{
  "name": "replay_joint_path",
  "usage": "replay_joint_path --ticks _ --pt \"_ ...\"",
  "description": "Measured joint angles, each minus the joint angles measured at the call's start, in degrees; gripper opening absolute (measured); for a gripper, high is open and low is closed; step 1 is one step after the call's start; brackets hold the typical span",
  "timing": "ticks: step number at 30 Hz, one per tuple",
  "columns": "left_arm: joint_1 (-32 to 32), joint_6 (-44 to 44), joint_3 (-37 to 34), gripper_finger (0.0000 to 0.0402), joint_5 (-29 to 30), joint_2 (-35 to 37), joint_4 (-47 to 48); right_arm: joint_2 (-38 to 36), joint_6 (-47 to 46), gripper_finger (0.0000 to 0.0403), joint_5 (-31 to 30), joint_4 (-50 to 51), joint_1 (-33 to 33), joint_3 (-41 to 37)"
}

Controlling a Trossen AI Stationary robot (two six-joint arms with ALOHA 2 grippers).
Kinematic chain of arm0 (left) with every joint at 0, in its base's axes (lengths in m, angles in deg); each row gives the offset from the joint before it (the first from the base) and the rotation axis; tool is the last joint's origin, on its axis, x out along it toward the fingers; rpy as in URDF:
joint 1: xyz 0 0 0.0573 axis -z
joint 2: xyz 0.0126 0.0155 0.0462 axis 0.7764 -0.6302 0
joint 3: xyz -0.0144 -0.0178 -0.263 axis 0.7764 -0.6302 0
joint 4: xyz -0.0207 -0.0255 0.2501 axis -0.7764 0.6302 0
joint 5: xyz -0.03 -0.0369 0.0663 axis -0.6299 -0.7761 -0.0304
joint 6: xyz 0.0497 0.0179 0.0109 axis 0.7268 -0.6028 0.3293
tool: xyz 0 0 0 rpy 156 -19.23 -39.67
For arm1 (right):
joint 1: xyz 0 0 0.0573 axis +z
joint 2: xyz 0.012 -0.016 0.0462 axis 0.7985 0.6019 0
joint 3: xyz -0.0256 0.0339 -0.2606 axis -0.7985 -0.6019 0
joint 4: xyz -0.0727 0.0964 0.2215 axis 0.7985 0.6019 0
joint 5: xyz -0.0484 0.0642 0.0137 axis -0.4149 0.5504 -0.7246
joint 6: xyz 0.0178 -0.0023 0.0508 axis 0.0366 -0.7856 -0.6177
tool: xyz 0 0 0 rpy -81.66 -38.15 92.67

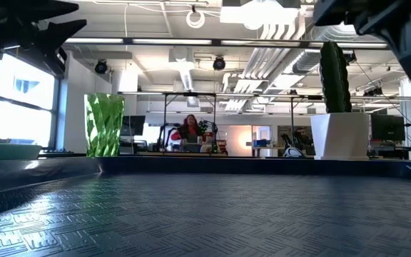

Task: Pick and place plate/cup/fork/spoon on tray
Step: Put the green cup on the top left of the blue tray

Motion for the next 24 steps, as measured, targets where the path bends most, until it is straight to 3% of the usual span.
replay_joint_path --ticks 9,15,24 --pt "0.0 3.3 0.9 0.0161 1.9 0.0 1.0 0.0 0.2 0.0103 -0.9 -1.6 -2.5 0.3" --pt "0.0 10.3 6.0 0.0166 4.0 -1.3 3.3 0.0 3.3 0.0103 -4.8 -5.7 -4.7 0.3" --pt "0.0 12.2 21.5 0.0166 8.6 -11.0 32.3 0.0 9.1 0.0103 -17.1 -14.2 -7.9 0.3"
